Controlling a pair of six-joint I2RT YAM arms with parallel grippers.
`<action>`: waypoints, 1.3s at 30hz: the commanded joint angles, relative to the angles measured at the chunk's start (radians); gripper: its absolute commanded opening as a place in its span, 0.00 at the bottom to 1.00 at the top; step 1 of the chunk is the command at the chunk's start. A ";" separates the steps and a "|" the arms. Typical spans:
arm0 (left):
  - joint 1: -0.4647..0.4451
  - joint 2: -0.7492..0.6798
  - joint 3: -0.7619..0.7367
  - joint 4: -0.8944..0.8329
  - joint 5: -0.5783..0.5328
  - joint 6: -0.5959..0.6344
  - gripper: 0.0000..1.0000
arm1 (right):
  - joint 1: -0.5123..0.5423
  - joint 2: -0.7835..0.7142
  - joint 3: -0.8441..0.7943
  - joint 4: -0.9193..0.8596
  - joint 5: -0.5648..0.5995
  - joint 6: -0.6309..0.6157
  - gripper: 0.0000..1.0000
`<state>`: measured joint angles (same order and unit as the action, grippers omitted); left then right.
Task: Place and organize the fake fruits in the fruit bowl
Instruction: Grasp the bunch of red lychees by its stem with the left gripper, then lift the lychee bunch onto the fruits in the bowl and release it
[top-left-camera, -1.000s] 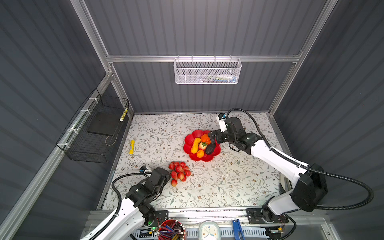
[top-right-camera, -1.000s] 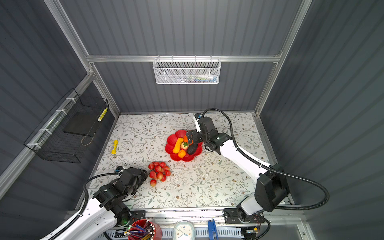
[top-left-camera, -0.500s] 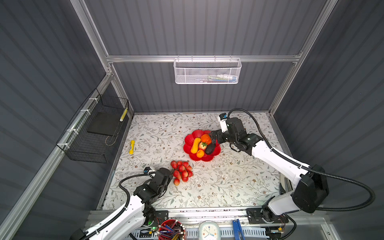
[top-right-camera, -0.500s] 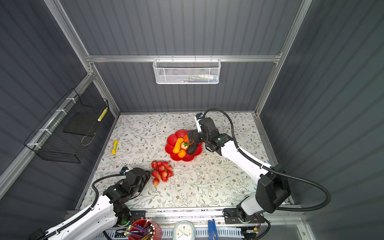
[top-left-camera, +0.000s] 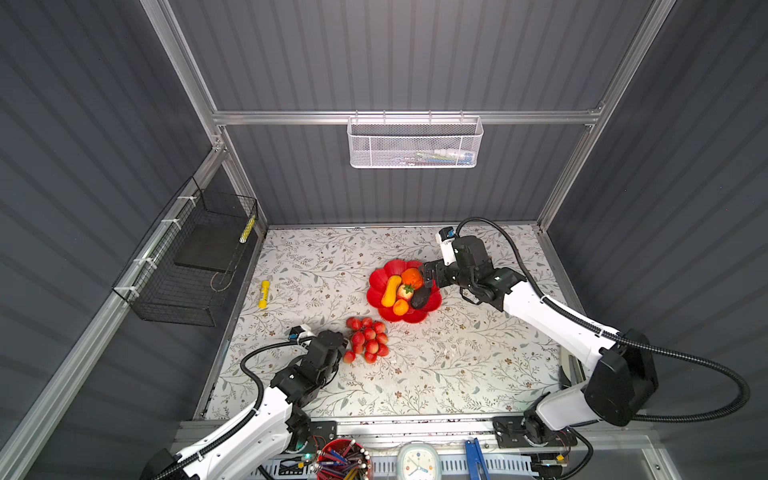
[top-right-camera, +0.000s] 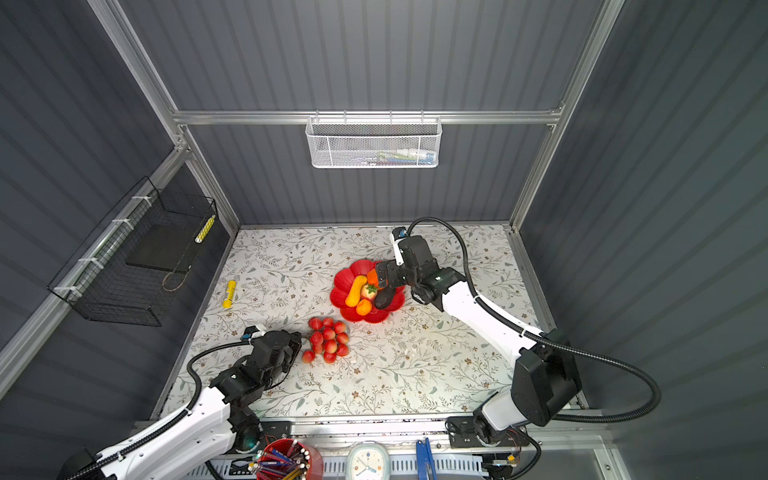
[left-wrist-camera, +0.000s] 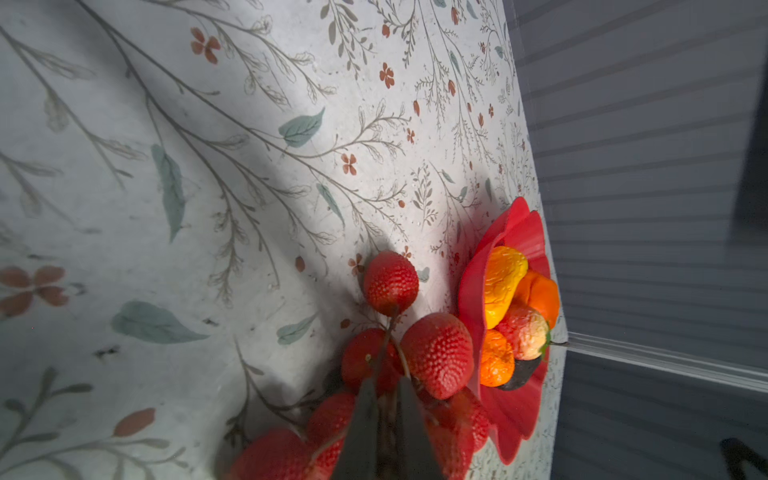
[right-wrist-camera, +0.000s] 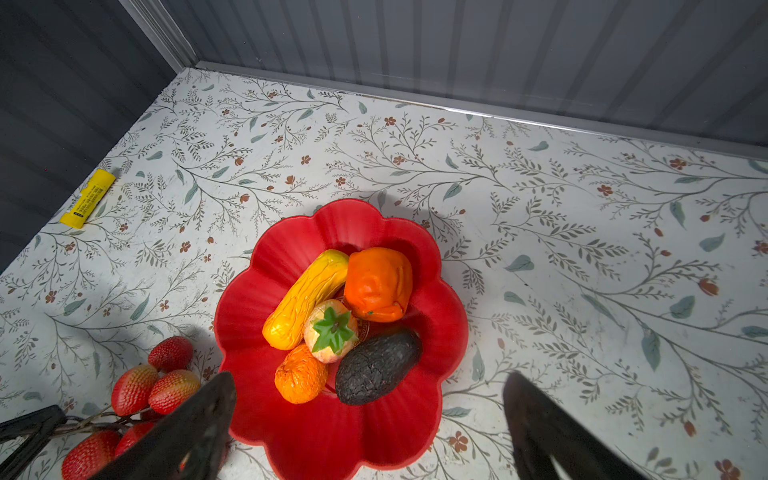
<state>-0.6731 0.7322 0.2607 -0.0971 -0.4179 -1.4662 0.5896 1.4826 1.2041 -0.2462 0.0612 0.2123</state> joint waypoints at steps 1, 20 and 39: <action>0.003 0.006 0.032 0.036 -0.001 0.031 0.00 | -0.006 -0.021 -0.013 0.015 0.017 -0.013 0.99; 0.004 0.016 0.460 -0.182 0.182 0.426 0.00 | -0.022 -0.062 -0.042 0.039 0.010 0.014 0.99; 0.145 0.720 0.869 0.127 0.731 0.779 0.00 | -0.147 -0.322 -0.247 0.070 -0.028 0.133 0.99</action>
<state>-0.5507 1.3998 1.0782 -0.0704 0.1856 -0.7471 0.4541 1.1820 0.9817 -0.1772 0.0448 0.3199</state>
